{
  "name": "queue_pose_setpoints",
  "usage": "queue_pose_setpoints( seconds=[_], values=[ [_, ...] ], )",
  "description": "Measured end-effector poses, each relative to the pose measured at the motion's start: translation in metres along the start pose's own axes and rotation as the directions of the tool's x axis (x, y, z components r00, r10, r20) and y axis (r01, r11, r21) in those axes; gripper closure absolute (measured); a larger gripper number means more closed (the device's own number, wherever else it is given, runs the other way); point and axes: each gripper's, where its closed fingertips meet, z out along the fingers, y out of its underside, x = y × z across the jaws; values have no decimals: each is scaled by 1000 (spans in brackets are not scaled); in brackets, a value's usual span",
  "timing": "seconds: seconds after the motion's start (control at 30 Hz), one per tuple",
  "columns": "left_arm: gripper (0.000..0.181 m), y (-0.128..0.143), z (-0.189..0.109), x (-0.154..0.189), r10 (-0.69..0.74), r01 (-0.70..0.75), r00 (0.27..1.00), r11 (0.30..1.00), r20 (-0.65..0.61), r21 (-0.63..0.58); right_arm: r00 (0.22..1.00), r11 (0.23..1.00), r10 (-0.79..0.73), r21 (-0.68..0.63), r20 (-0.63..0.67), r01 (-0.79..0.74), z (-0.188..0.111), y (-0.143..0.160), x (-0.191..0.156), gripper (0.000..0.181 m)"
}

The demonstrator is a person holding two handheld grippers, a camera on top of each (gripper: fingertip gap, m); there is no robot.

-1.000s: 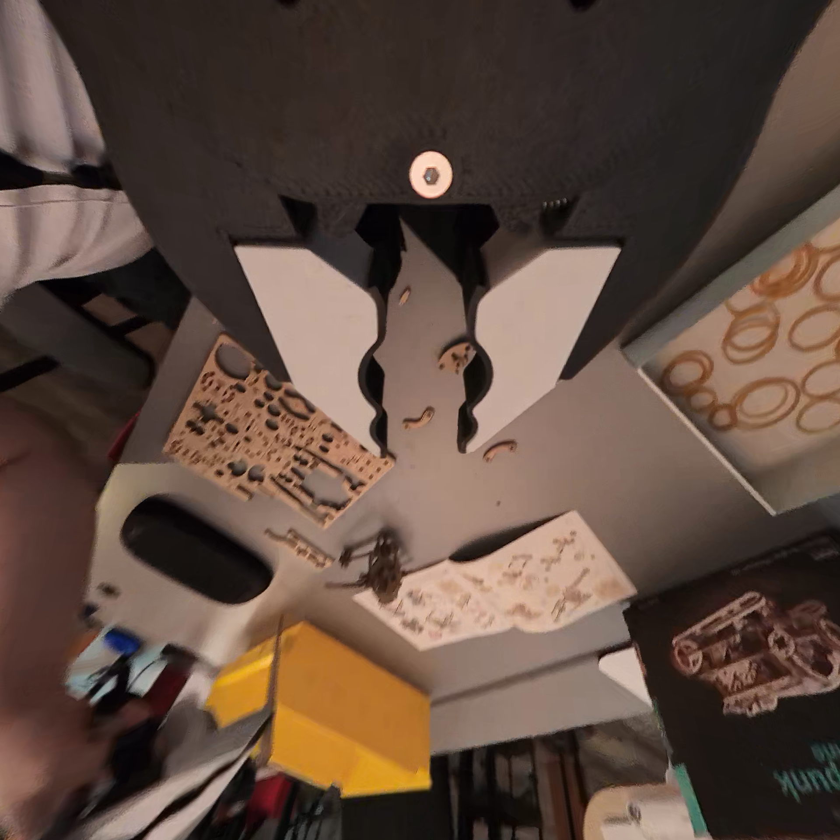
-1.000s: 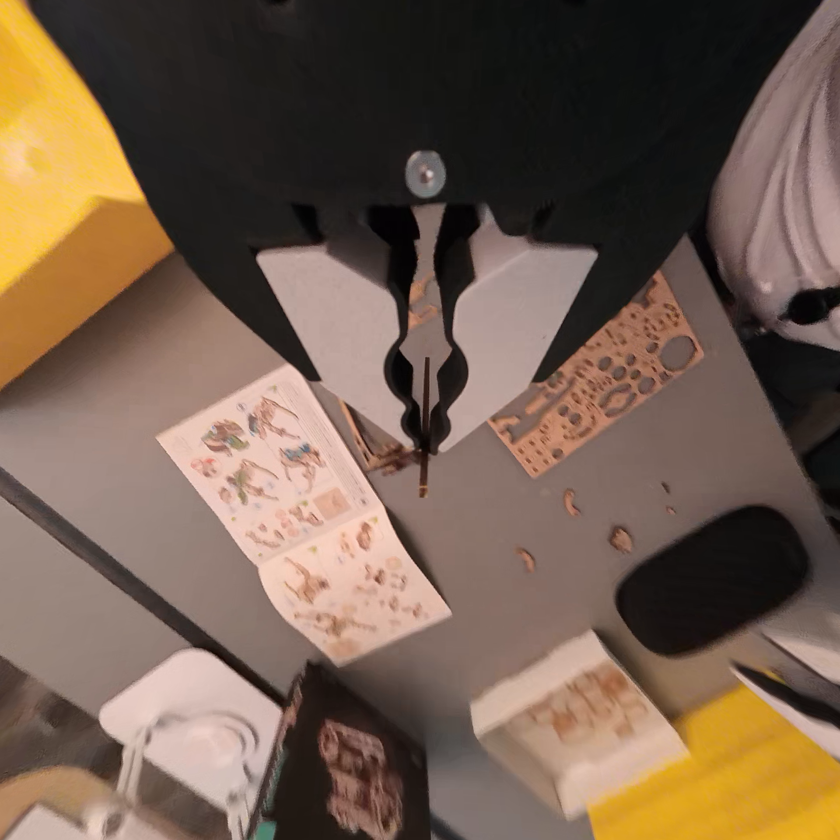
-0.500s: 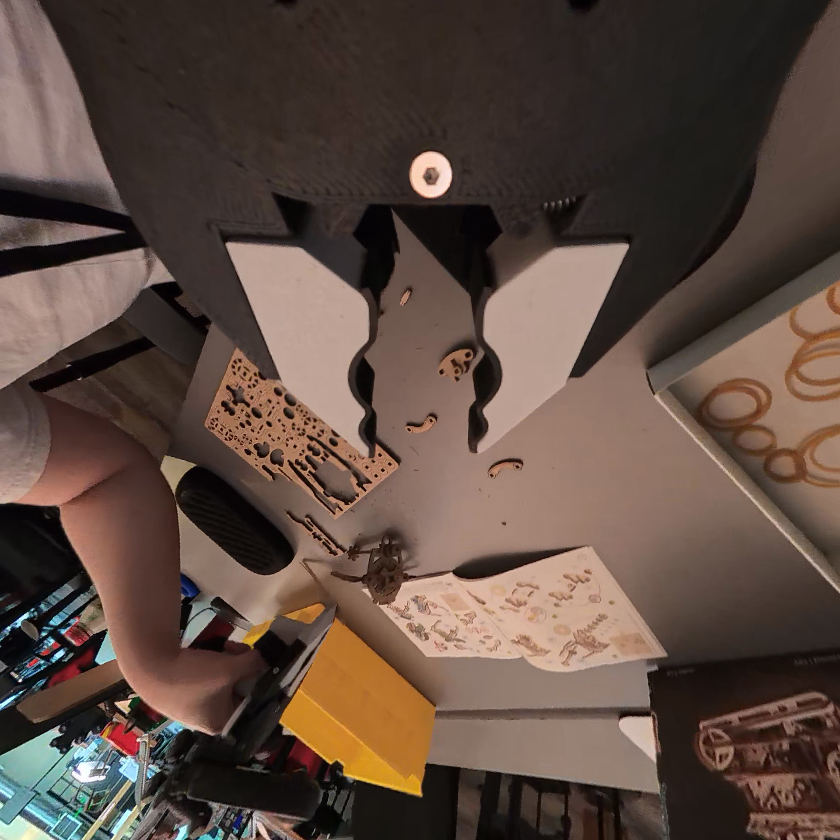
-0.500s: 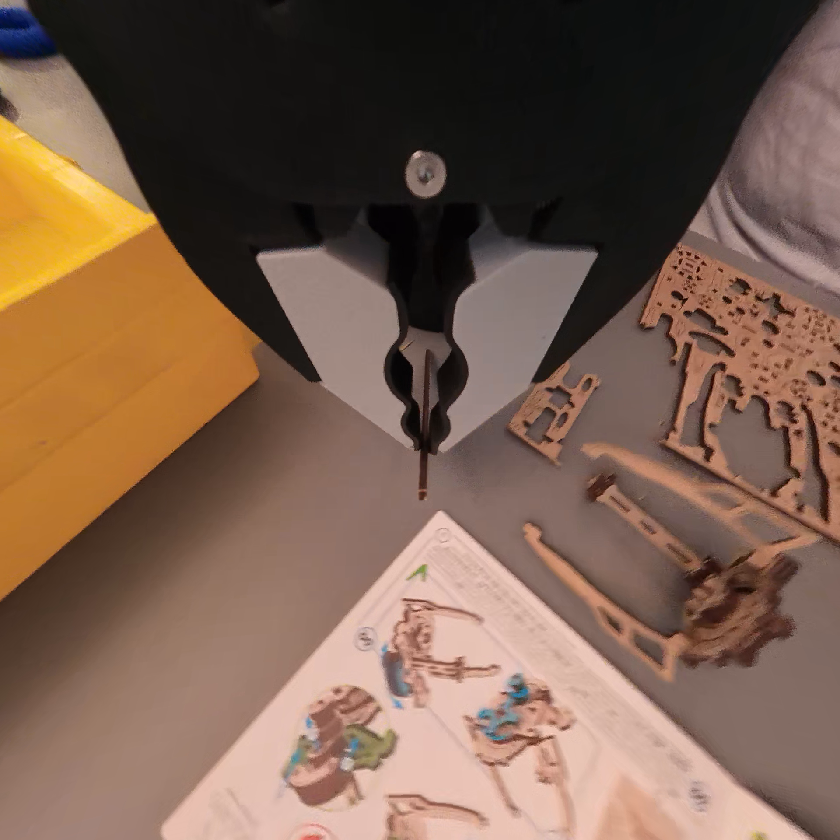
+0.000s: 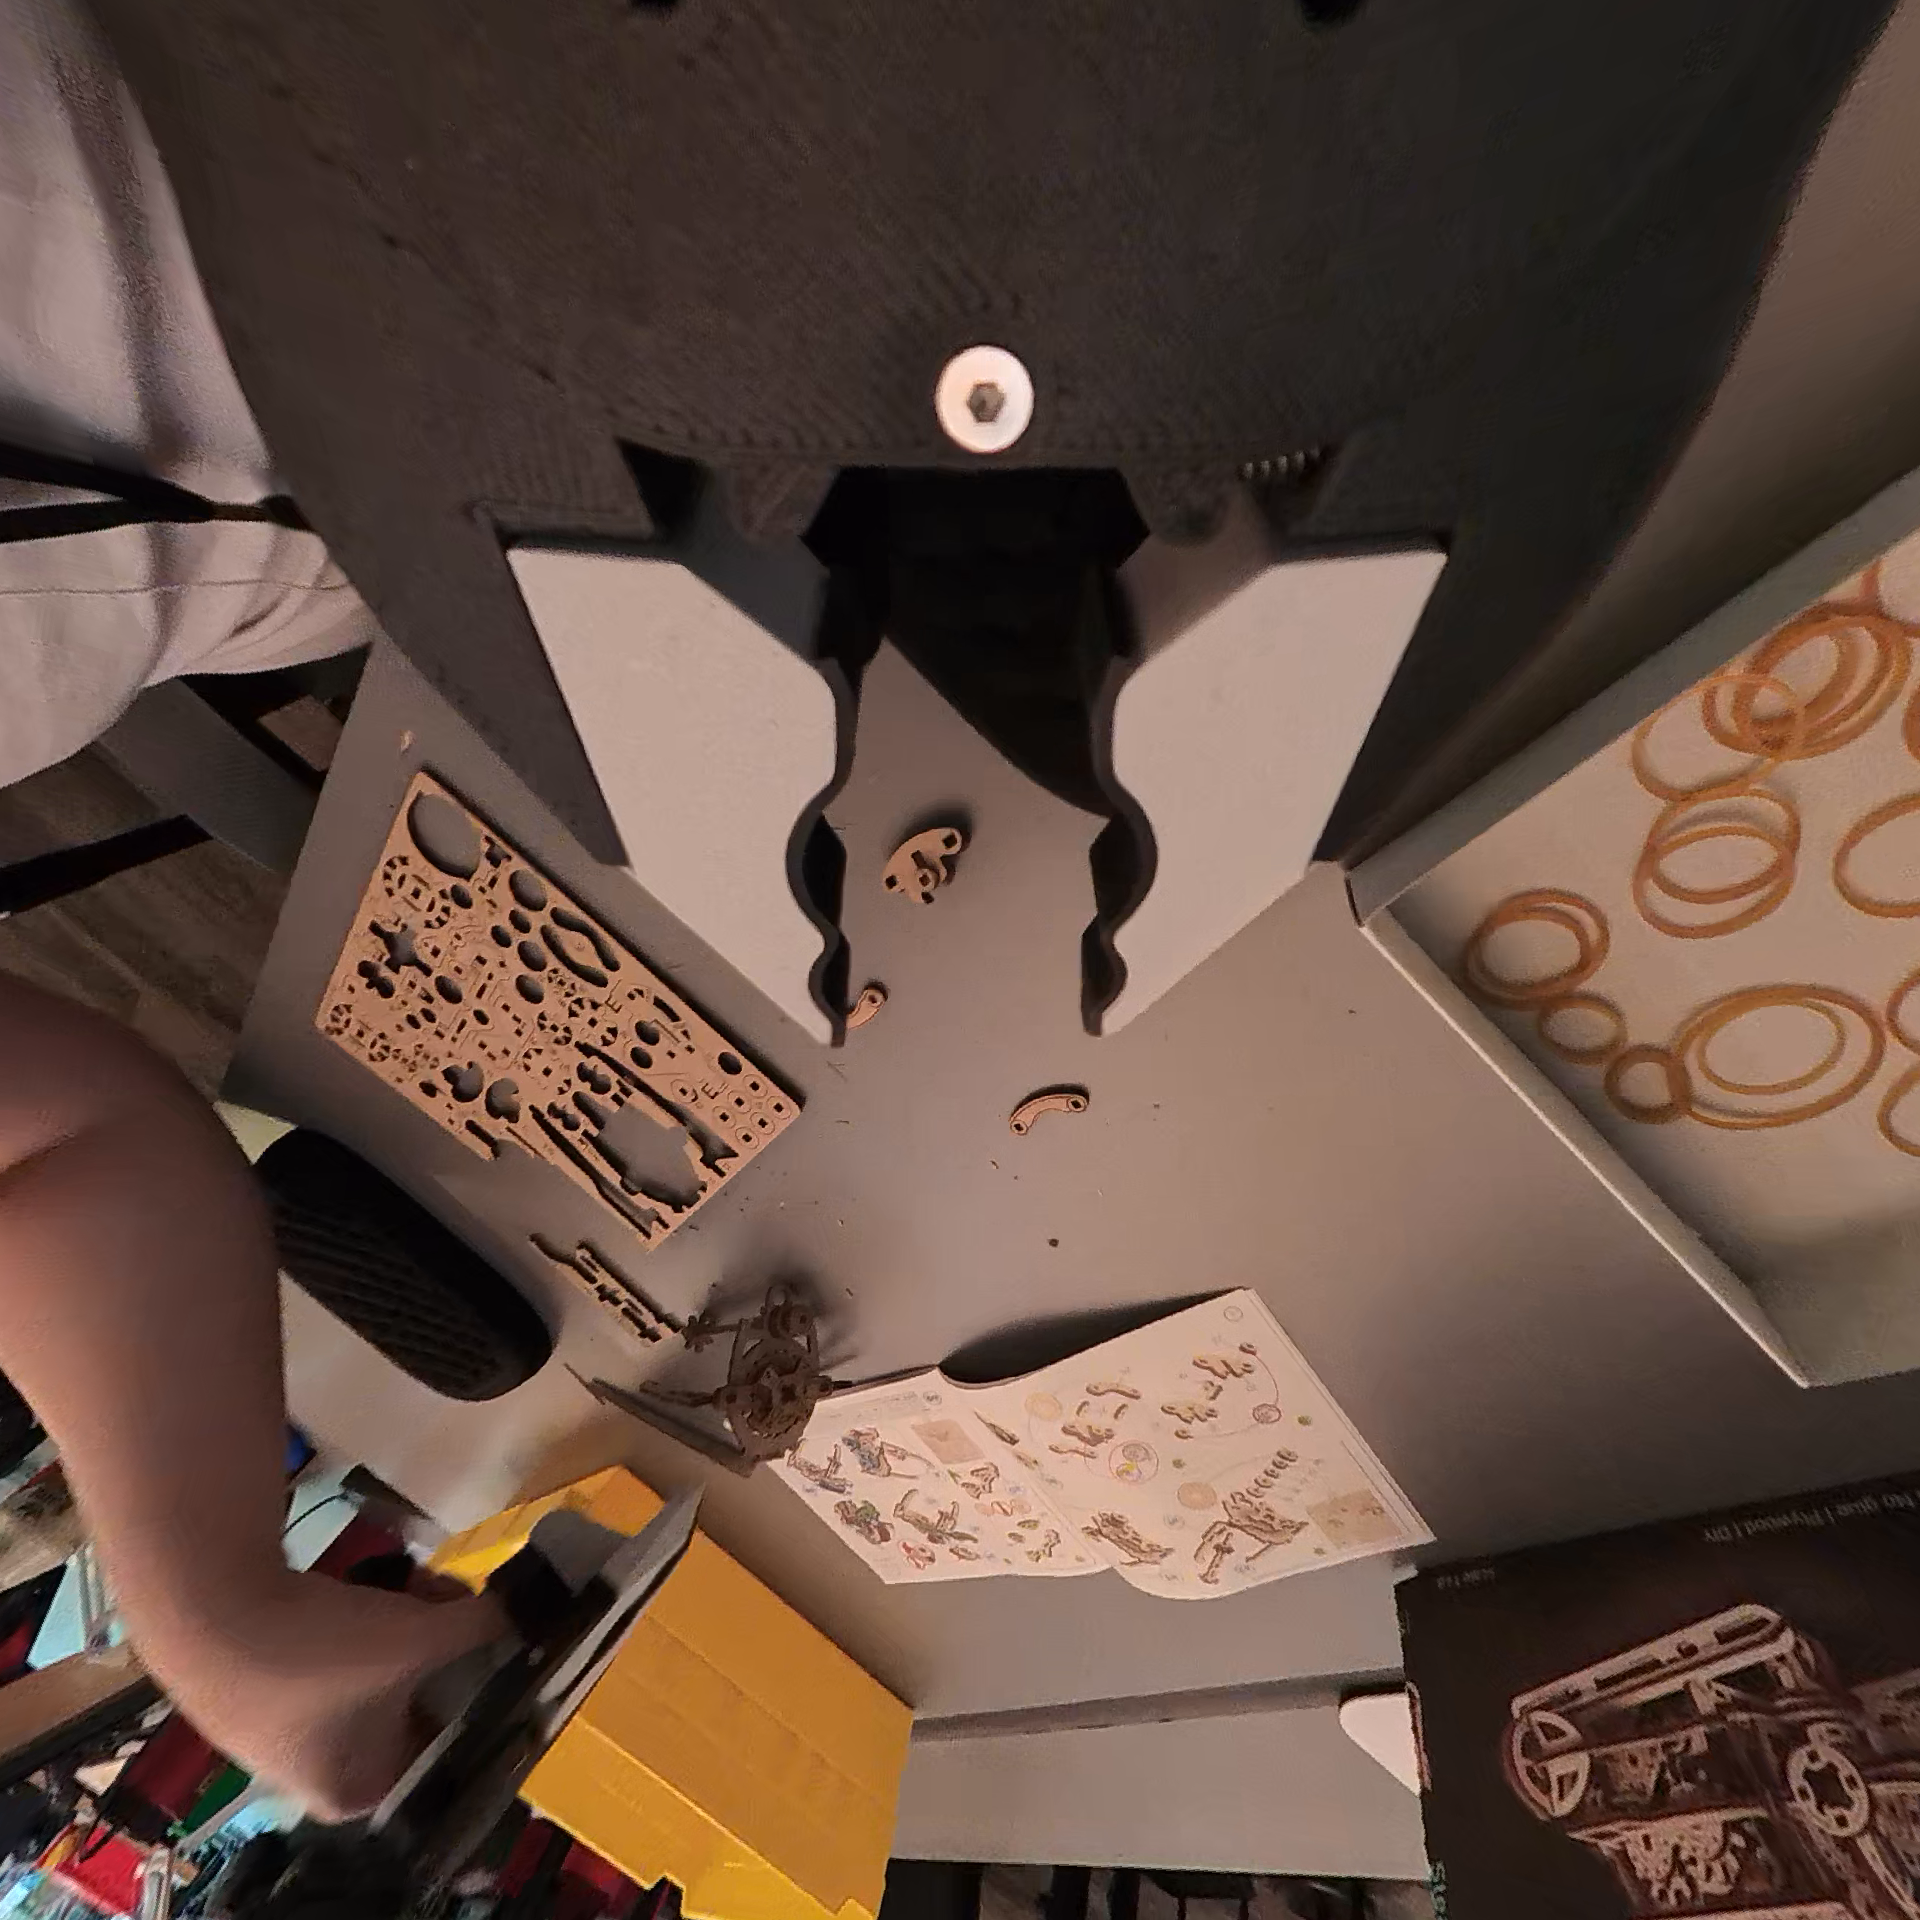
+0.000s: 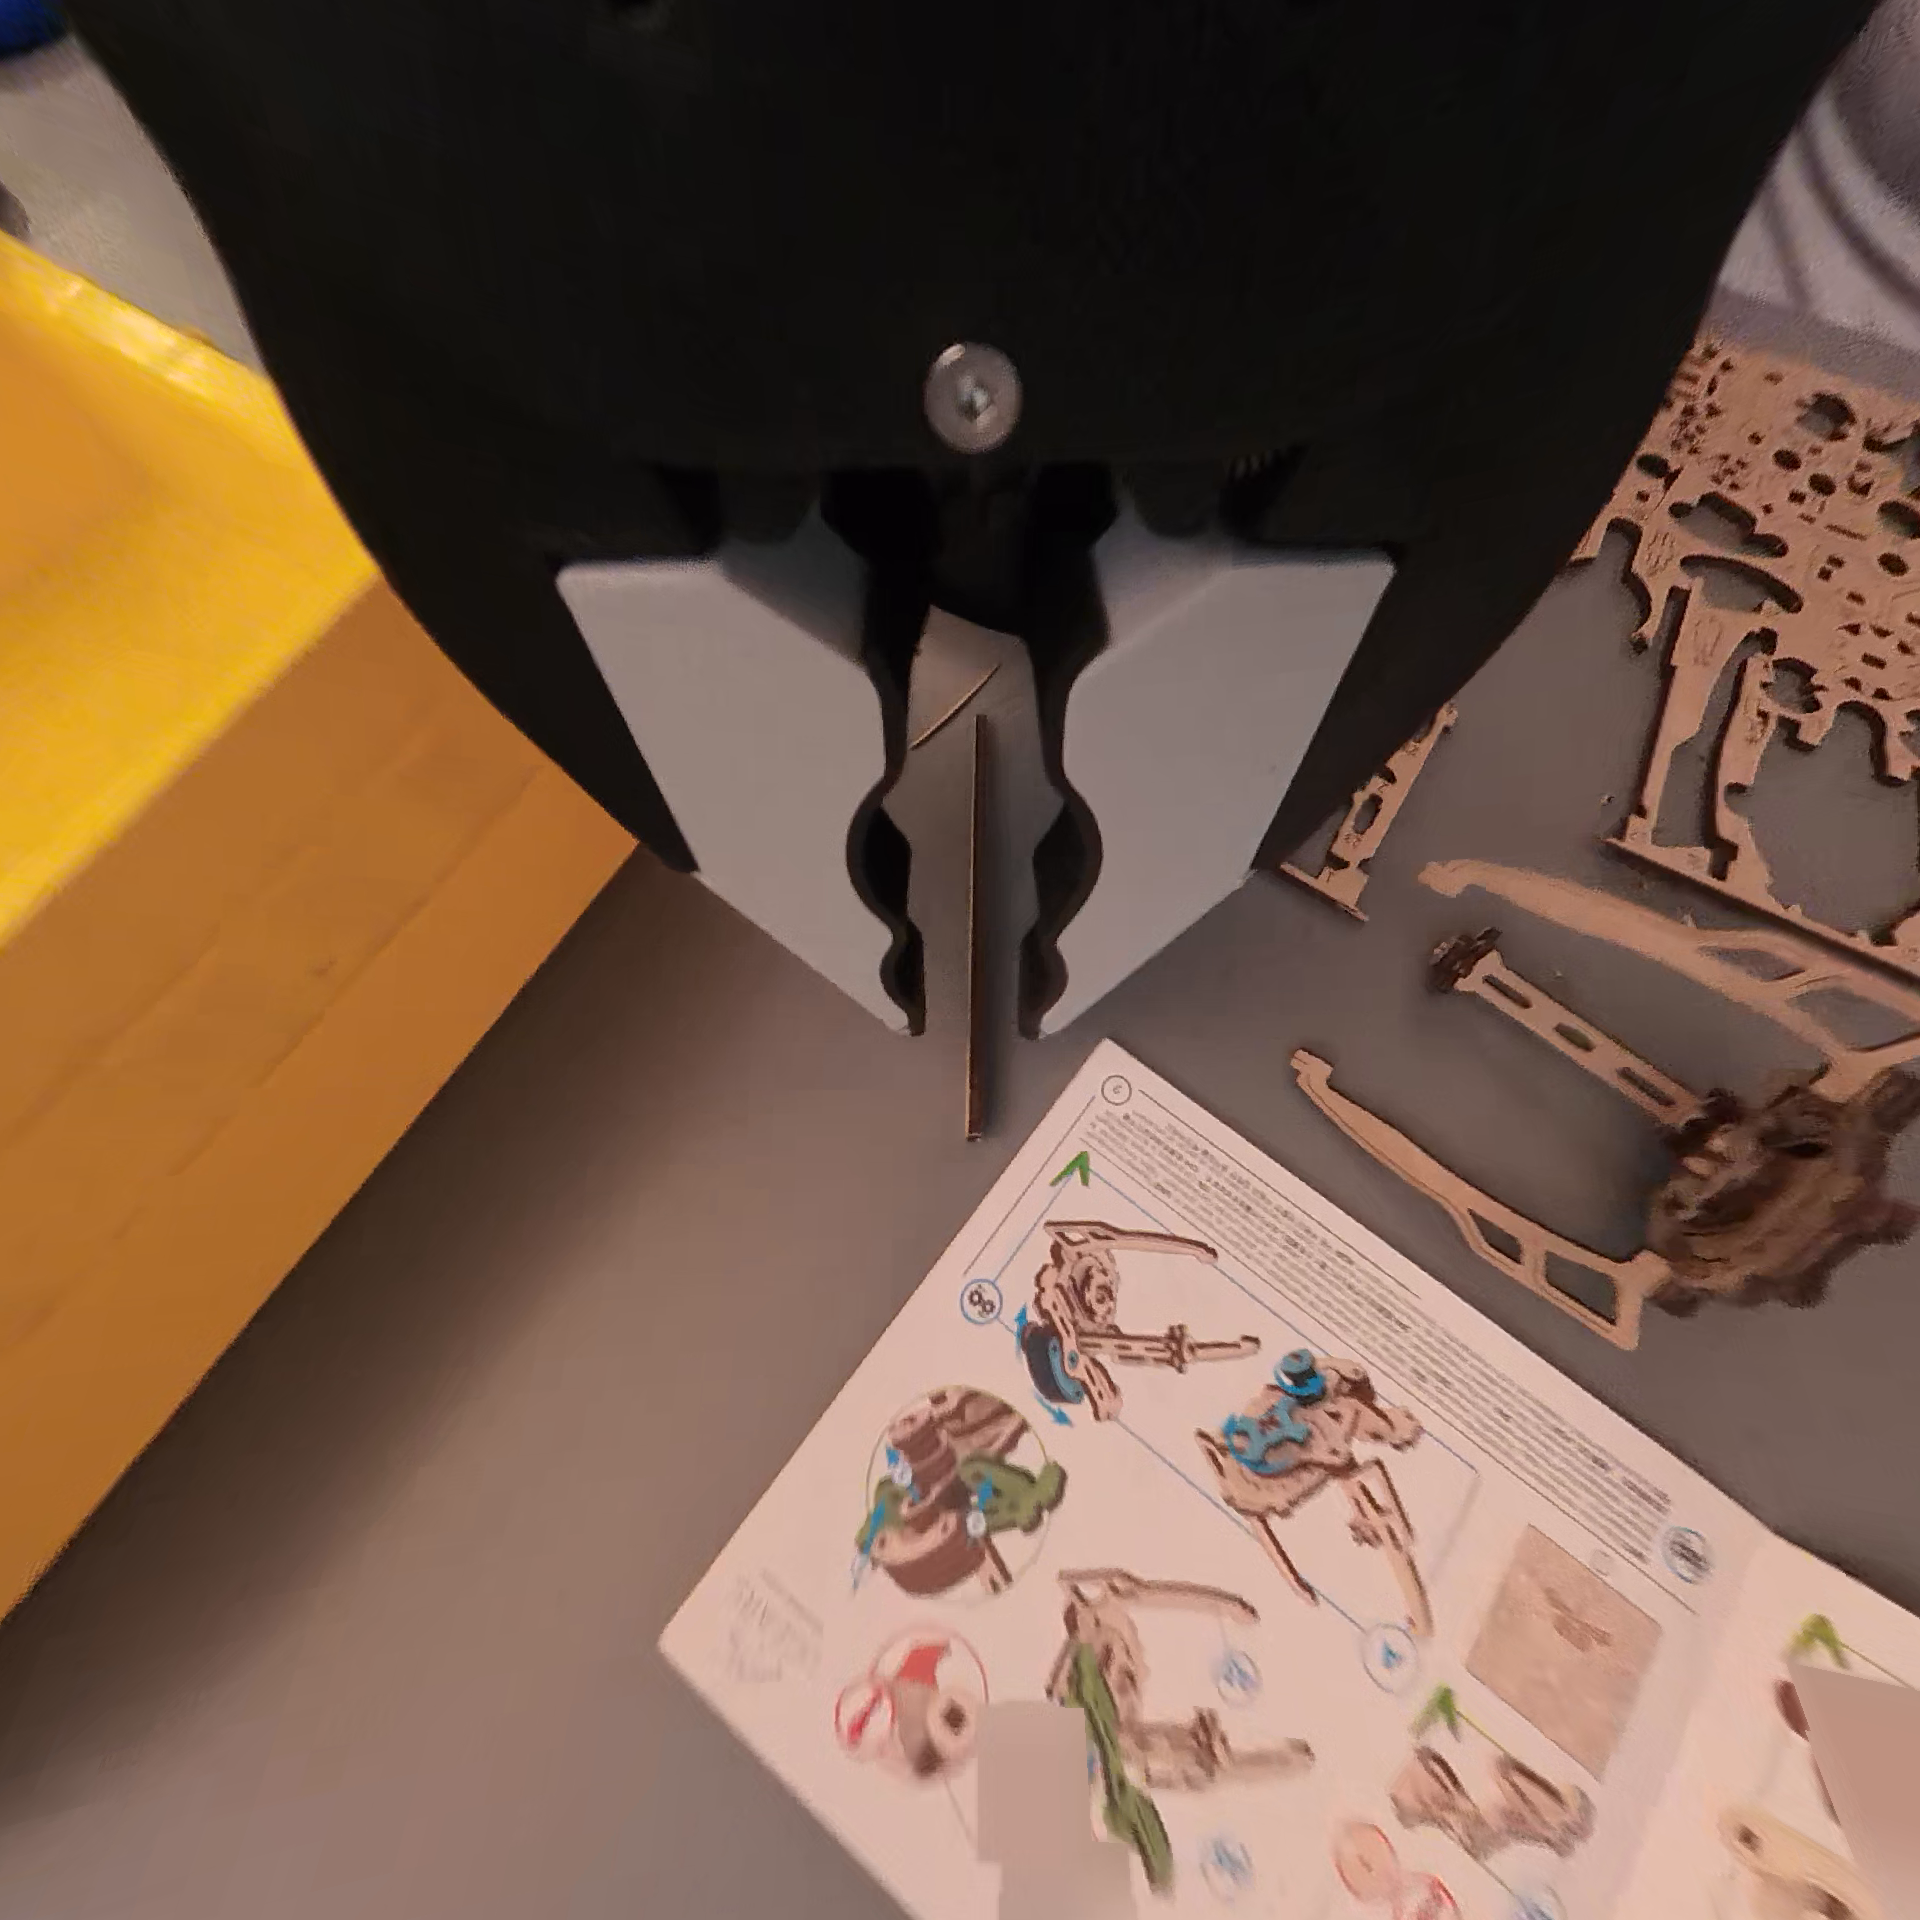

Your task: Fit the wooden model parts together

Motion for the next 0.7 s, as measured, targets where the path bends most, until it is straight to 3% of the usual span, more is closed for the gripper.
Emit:
queue_pose_setpoints(
  seconds=[0.1,0.17,0.23,0.33,0.4,0.5,0.57,0.7],
  values=[
    [140,10,-1,3,93,-94,996,995,-12,-34,997,981,-47,184,-58,57,-32,-12,-10,159],
    [139,22,1,4,181,-182,983,981,-20,-69,988,914,-119,379,-100,148,-61,-28,-28,153],
    [139,33,4,13,257,-265,963,960,-82,-95,962,755,-252,601,-105,263,-95,-44,-66,147],
    [137,46,14,19,341,-364,927,919,-159,-154,910,442,-386,835,-154,329,-138,-60,-120,131],
    [137,52,21,21,398,-433,896,881,-197,-190,879,315,-432,880,-199,354,-149,-66,-145,123],
    [135,57,31,25,482,-529,846,814,-229,-239,866,285,-455,887,-209,364,-146,-75,-166,110],
    [135,60,38,25,529,-575,817,777,-230,-255,863,203,-459,922,-208,331,-156,-81,-180,110],
    [137,61,45,34,494,-560,817,802,-299,-207,882,-22,-444,986,-156,164,-185,-76,-195,96]
  ],
)
